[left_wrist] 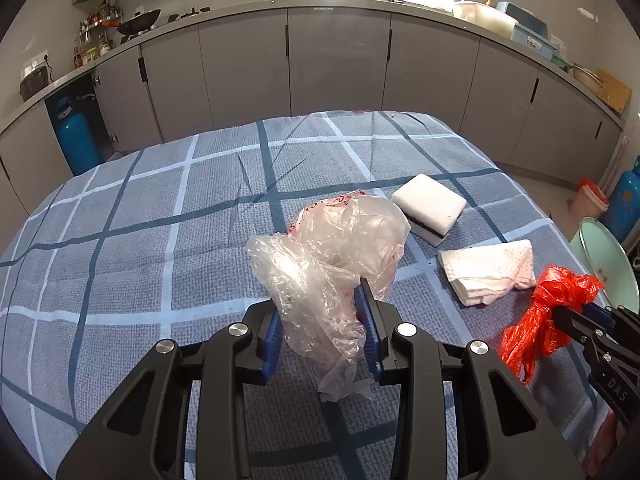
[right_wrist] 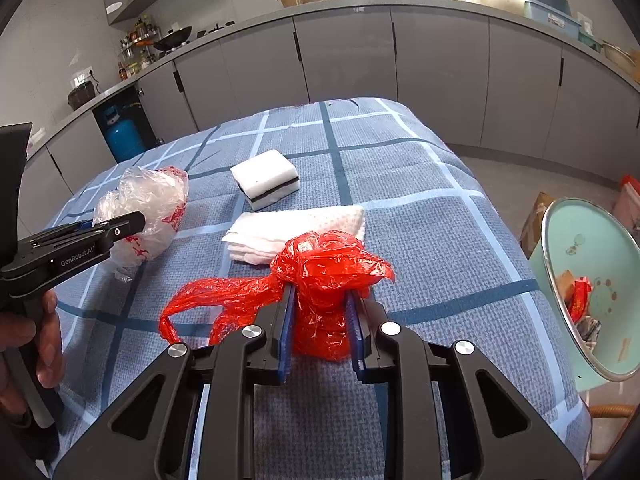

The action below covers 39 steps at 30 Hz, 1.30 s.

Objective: Collect trash
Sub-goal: 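Lift the red bag and clear bag and carry both over the basin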

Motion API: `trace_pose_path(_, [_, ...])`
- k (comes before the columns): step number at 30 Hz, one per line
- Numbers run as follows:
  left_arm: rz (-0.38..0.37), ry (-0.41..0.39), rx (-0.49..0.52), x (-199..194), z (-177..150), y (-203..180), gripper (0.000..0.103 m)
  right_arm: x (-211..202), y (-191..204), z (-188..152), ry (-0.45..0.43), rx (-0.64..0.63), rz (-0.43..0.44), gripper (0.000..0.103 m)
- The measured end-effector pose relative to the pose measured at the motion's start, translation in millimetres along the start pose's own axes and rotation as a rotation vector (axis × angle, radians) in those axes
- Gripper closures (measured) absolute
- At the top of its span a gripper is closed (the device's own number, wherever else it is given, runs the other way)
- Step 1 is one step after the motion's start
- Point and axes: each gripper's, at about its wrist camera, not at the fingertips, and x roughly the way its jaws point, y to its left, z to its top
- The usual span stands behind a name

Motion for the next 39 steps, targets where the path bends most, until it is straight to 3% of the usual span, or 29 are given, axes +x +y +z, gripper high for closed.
trace_pose_path(27, [-0.063, -0.091, 0.095, -55, 10, -55, 0.069, -57, -29, 2, -0.123, 0.065, -0.004, 0.08])
trace_pose_path(39, [-0.15, -0.126, 0.219, -64, 23, -130, 0.069, -83, -78, 5, -0.187, 0.143, -0.064, 0.08])
